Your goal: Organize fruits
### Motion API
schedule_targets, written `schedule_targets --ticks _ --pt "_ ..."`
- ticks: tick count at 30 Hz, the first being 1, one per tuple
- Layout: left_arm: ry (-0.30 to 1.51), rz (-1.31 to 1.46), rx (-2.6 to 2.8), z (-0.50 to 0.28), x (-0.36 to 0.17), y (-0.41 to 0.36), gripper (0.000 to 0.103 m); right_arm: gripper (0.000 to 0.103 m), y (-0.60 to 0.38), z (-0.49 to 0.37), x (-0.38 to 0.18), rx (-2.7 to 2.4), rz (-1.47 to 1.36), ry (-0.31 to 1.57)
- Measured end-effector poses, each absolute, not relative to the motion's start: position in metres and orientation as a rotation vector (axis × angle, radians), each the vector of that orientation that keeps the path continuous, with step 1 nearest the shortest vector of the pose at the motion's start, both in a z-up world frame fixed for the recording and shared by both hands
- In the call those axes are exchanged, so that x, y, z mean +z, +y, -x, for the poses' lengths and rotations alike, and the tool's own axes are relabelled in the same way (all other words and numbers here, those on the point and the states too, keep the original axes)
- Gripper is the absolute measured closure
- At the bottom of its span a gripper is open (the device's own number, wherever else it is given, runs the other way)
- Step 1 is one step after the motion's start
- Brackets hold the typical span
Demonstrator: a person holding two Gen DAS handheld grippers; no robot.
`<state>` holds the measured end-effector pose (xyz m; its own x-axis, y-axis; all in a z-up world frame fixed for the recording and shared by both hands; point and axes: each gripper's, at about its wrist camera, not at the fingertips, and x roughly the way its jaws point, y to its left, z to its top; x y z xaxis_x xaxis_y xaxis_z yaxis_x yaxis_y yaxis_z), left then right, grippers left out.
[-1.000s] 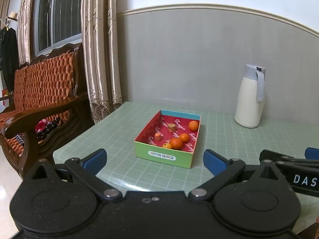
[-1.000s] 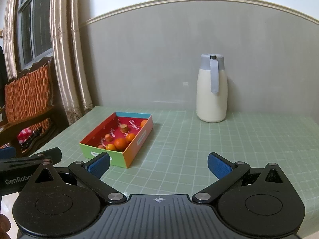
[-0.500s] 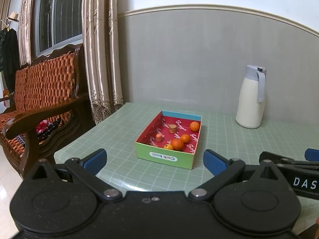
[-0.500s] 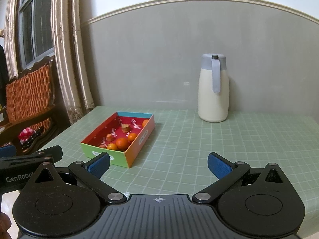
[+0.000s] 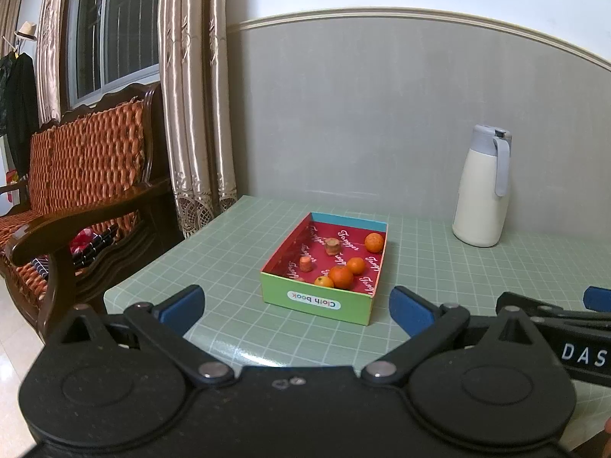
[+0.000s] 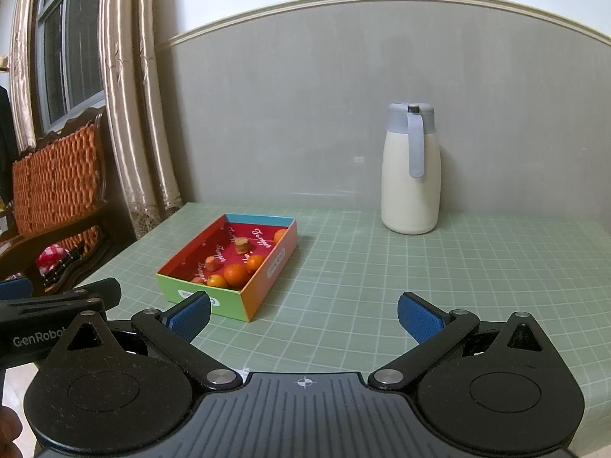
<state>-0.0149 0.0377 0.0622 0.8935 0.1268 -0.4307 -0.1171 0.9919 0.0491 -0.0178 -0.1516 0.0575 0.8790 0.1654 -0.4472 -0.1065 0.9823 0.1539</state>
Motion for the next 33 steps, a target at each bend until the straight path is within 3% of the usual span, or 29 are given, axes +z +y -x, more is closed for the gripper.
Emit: schedule_targets --ticks 33 --pt "0.454 -0.040 0.118 0.0106 0.0624 0.0345 0.006 0.000 -0.1566 0.0109 0.0567 0.091 -0.118 0.480"
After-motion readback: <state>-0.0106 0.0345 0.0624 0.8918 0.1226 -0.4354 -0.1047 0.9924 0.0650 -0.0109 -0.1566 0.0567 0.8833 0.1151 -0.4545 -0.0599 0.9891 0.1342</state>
